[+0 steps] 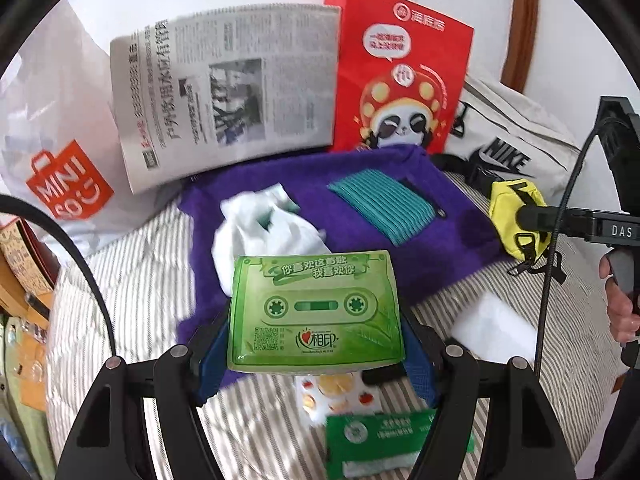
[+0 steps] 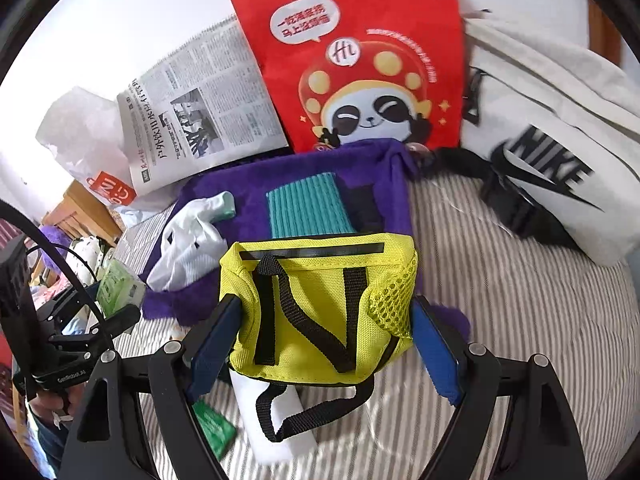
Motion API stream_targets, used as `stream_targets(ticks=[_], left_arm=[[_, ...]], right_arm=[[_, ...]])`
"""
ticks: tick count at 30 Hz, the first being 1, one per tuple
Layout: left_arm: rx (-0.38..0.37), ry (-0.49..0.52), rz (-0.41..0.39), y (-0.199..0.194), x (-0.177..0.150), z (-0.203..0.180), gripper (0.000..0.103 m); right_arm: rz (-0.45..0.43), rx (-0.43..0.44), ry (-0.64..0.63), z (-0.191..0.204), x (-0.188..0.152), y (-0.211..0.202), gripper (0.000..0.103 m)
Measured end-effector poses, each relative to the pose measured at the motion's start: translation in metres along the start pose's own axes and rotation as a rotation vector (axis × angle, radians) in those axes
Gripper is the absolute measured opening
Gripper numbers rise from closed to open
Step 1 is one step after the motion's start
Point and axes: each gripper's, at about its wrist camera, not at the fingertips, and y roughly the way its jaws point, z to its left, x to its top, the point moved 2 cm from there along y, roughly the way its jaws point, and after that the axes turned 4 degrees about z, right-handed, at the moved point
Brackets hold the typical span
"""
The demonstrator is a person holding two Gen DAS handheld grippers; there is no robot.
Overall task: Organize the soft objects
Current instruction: 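Lower the yellow pouch onto the purple towel with the right tool while the left tool carries the pack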
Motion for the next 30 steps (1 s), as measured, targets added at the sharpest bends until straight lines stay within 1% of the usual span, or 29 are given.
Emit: stream_targets(ticks=[2,5,9,13,20,23,28,30], left_arm=[[0.014,-0.004,-0.010,0.001,0.006,0.004,0.072],[0.002,-0.029,-0.017,0.004,0.011,0.010,0.072],[-0.015,-0.036,-0.011,0.012,0.009,0.012,0.072],[-0.032,-0.031,0.005,0.018,0.004,0.013,0.072],[-0.052,-0.042,-0.001,0.021,0.004,0.020,0.072],[-0.057,-0.040,-0.001,0.021,0.004,0.022,0.072],[-0.063,-0.042,0.001,0.022,0.003,0.025,0.072],[-0.064,-0.039,0.007,0.023,0.003,0.025,0.072]], right_arm=[[0.025,0.006,0.003,0.002,0.012,0.012,0.084],[0.057,0.007,0.010,0.003,0.026,0.030,0.084],[0.088,-0.035,0.004,0.002,0.038,0.054,0.084],[0.125,-0.055,-0.010,0.005,0.042,0.077,0.084],[0.165,-0.112,-0.067,0.009,0.039,0.105,0.084],[0.180,-0.102,-0.063,0.009,0.037,0.108,0.084],[0.242,-0.074,-0.023,0.001,0.036,0.113,0.085],[0.252,-0.060,-0.013,-0.001,0.037,0.113,0.085]])
